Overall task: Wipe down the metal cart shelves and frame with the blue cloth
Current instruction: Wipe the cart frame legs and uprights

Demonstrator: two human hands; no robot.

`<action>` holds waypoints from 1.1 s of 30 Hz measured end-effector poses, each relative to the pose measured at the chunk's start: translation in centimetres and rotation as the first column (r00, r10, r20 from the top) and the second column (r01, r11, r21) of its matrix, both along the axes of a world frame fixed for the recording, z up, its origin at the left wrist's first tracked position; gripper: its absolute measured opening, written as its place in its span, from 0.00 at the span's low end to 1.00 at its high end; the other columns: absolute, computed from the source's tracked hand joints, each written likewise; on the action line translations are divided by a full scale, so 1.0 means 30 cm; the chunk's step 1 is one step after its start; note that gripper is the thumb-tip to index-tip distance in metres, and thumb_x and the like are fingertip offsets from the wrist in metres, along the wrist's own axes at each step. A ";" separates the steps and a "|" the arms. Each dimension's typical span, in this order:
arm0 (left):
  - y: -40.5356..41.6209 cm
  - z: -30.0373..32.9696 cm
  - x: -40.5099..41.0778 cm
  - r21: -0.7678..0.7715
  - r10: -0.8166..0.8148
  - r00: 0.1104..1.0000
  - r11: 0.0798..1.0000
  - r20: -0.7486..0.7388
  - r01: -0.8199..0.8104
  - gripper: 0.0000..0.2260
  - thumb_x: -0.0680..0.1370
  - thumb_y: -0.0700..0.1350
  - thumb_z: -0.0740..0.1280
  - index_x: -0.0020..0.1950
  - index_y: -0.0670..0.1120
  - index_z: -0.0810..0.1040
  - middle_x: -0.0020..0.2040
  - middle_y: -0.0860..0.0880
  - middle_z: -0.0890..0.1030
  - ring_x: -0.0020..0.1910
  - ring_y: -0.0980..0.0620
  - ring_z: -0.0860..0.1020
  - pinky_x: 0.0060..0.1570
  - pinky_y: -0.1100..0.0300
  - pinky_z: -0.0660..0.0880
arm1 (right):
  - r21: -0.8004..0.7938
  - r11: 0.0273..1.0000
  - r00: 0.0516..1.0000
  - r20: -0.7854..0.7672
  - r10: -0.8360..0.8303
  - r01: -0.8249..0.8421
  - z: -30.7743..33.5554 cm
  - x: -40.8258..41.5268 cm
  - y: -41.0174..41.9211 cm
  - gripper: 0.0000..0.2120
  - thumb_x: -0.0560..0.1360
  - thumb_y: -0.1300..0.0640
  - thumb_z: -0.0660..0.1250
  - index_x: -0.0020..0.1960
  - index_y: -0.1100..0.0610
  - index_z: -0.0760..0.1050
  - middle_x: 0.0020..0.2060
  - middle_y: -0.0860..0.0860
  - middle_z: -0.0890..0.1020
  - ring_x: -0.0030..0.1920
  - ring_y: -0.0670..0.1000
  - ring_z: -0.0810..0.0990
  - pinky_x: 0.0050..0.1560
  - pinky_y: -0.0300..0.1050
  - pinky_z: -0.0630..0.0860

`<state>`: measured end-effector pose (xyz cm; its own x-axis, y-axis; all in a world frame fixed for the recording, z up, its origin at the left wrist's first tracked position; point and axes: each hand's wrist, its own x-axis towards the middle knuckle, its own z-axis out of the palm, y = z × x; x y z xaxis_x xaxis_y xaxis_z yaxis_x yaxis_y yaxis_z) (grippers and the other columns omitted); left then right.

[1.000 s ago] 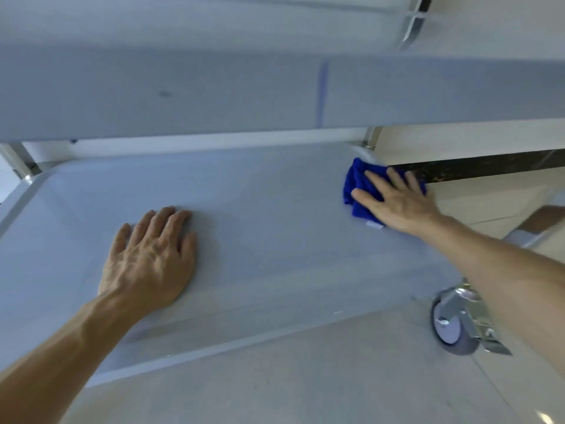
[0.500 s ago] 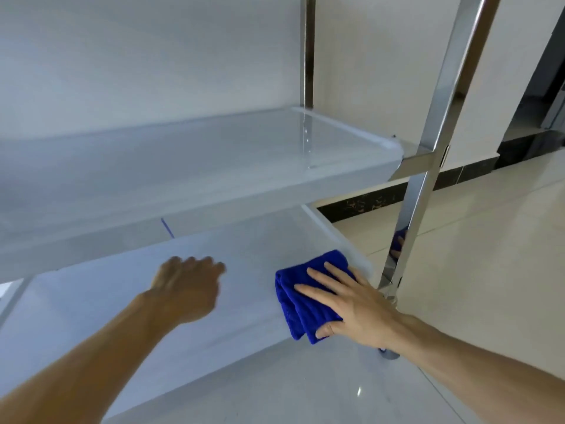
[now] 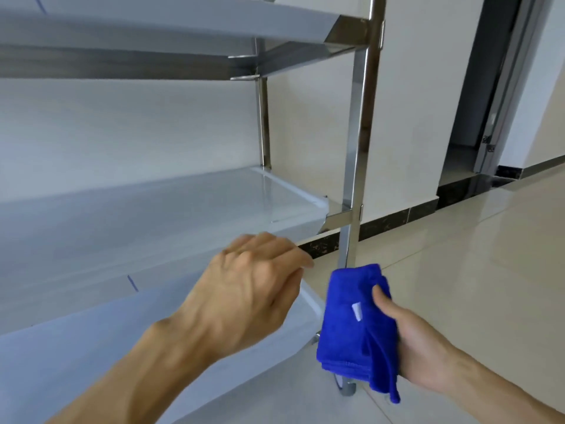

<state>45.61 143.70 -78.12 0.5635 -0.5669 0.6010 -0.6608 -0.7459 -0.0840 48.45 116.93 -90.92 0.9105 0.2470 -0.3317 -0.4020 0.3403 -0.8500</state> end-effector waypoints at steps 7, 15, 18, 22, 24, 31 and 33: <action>-0.039 0.007 0.089 0.048 0.238 0.969 0.969 0.068 -0.241 0.22 0.76 0.47 0.69 0.70 0.44 0.74 0.68 0.45 0.76 0.68 0.41 0.73 0.67 0.46 0.69 | 0.191 0.901 0.850 0.300 -0.432 0.391 0.321 0.041 -0.042 0.24 0.78 0.37 0.63 0.67 0.49 0.76 0.59 0.50 0.84 0.59 0.54 0.83 0.53 0.53 0.79; -0.052 -0.093 0.172 0.062 0.330 0.934 0.938 0.137 -0.340 0.27 0.71 0.44 0.73 0.68 0.37 0.76 0.63 0.39 0.80 0.62 0.39 0.80 0.65 0.41 0.74 | -0.236 0.742 0.570 0.788 -0.232 0.627 0.495 0.287 0.198 0.38 0.77 0.48 0.71 0.78 0.38 0.51 0.68 0.43 0.74 0.62 0.48 0.78 0.57 0.46 0.78; -0.058 -0.101 0.186 0.030 0.320 0.931 0.943 0.177 -0.331 0.26 0.70 0.43 0.74 0.67 0.37 0.77 0.63 0.39 0.81 0.61 0.40 0.80 0.64 0.41 0.74 | -0.246 0.624 0.500 0.823 -0.270 0.742 0.504 0.348 0.222 0.33 0.78 0.48 0.70 0.75 0.49 0.56 0.62 0.49 0.77 0.57 0.51 0.79 0.59 0.55 0.78; -0.058 -0.116 0.199 -0.003 0.325 0.921 0.943 0.217 -0.332 0.24 0.71 0.42 0.72 0.66 0.37 0.78 0.62 0.39 0.81 0.61 0.40 0.80 0.65 0.42 0.74 | -0.196 0.546 0.385 0.887 -0.256 0.815 0.681 0.391 0.220 0.28 0.77 0.45 0.69 0.69 0.53 0.61 0.59 0.49 0.78 0.53 0.53 0.81 0.57 0.60 0.79; -0.057 -0.123 0.203 -0.008 0.321 0.918 0.944 0.230 -0.329 0.22 0.73 0.41 0.69 0.67 0.37 0.77 0.62 0.39 0.81 0.61 0.40 0.80 0.66 0.42 0.73 | -0.196 0.511 0.359 0.901 -0.243 0.837 0.801 0.408 0.212 0.27 0.76 0.44 0.70 0.67 0.52 0.61 0.59 0.49 0.77 0.54 0.53 0.80 0.58 0.59 0.79; -0.058 -0.123 0.202 0.025 0.334 0.916 0.937 0.220 -0.348 0.26 0.72 0.43 0.71 0.69 0.37 0.76 0.64 0.39 0.80 0.64 0.39 0.78 0.68 0.43 0.71 | -0.121 0.572 0.303 0.923 -0.235 0.811 0.642 0.422 0.205 0.30 0.78 0.54 0.69 0.74 0.50 0.57 0.57 0.45 0.78 0.47 0.44 0.82 0.43 0.42 0.81; -0.059 -0.122 0.200 0.030 0.338 0.915 0.935 0.218 -0.353 0.26 0.72 0.43 0.72 0.69 0.37 0.75 0.64 0.39 0.79 0.64 0.39 0.78 0.68 0.43 0.71 | -0.168 0.684 0.405 0.892 -0.201 0.710 0.476 0.410 0.169 0.28 0.79 0.55 0.69 0.71 0.47 0.58 0.48 0.40 0.80 0.40 0.41 0.84 0.33 0.35 0.78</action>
<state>51.61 141.94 -81.78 0.5991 -0.4021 0.6924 -0.3256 -0.9124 -0.2482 60.74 121.99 -76.65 0.7351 -0.2467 0.6314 0.5685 -0.2831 -0.7725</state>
